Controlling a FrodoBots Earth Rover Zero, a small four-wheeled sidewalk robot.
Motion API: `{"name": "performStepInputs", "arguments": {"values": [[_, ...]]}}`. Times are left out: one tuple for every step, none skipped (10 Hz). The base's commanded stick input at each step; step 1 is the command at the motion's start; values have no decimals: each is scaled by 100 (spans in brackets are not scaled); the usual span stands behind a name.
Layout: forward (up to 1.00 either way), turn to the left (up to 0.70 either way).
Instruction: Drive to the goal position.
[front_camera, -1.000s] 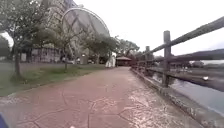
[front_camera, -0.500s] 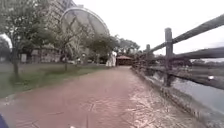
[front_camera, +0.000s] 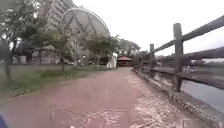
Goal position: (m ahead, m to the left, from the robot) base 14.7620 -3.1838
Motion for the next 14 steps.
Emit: {"name": "performStepInputs", "arguments": {"values": [[100, -31], [100, -40], [100, -31], [100, -35], [100, -7], [100, 1], [100, 1], [100, 0], [100, 0], [100, 0], [100, 0], [100, 0], [100, 1], [100, 4]]}}
